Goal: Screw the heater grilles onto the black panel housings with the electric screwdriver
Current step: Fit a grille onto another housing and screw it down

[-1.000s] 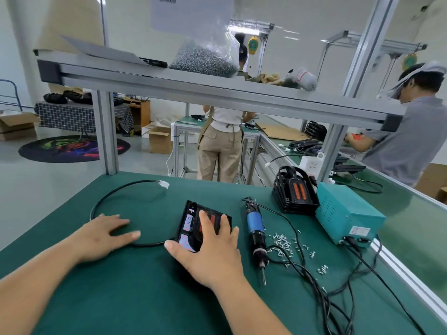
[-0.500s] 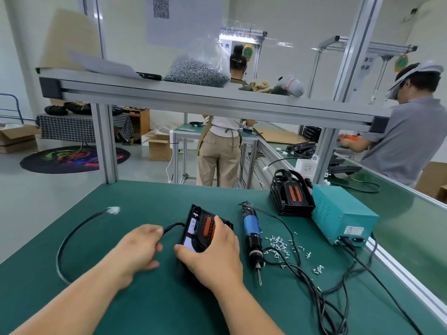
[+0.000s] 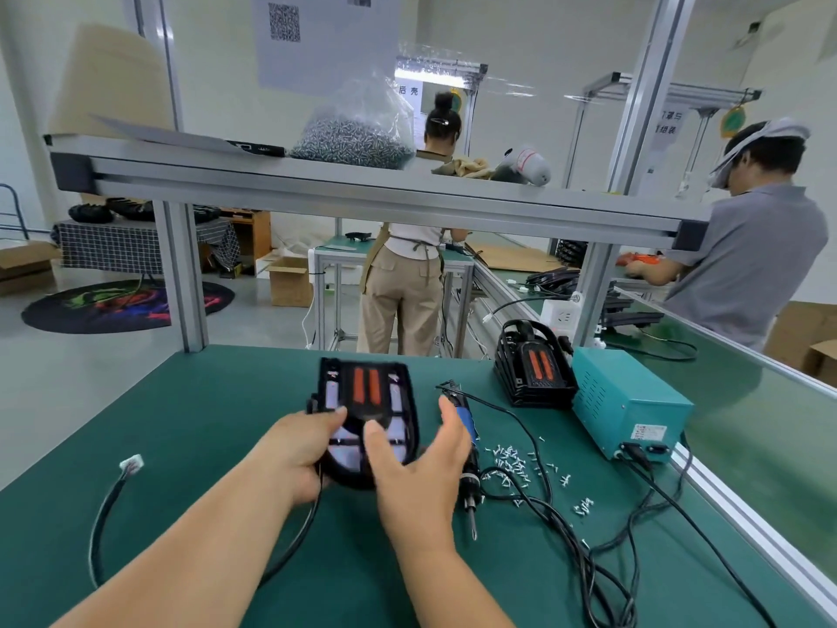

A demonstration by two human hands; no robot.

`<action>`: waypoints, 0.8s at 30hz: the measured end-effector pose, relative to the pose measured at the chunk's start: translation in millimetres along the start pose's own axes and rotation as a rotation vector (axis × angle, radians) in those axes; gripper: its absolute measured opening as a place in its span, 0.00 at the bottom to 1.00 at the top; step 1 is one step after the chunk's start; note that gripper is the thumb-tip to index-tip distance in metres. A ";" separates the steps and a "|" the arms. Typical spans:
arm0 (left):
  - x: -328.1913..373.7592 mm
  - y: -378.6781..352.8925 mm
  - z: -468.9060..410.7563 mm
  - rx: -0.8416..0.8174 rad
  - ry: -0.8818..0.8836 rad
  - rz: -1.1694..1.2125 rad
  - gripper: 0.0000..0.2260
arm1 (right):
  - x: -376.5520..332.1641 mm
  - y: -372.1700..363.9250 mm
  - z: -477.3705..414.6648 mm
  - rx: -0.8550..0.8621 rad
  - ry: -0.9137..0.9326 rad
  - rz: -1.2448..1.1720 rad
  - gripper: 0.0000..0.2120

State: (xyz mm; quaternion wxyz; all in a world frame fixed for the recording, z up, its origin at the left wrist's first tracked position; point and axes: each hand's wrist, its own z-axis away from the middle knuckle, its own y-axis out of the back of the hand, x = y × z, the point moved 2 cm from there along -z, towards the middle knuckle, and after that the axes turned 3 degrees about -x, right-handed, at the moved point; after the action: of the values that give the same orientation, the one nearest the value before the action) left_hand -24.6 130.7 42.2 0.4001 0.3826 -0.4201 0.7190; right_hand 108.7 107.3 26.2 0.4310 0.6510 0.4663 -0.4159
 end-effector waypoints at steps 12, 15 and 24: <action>72.9 0.7 -9.0 -0.003 -0.099 0.653 0.10 | -9.7 -18.6 29.5 -0.963 -0.440 0.069 0.16; 85.1 20.9 4.8 -0.081 -0.114 0.605 0.09 | -6.4 -9.2 12.6 -0.758 -0.530 -0.144 0.13; 20.7 54.4 17.6 -0.325 0.047 0.036 0.13 | 8.4 -4.4 -22.5 -0.247 -0.681 -0.944 0.08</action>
State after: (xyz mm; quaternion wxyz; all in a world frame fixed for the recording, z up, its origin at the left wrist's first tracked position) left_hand -77.6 102.2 50.6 0.4533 0.2885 -0.5283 0.6575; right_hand 109.4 131.6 23.8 0.3973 0.1482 0.5858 -0.6907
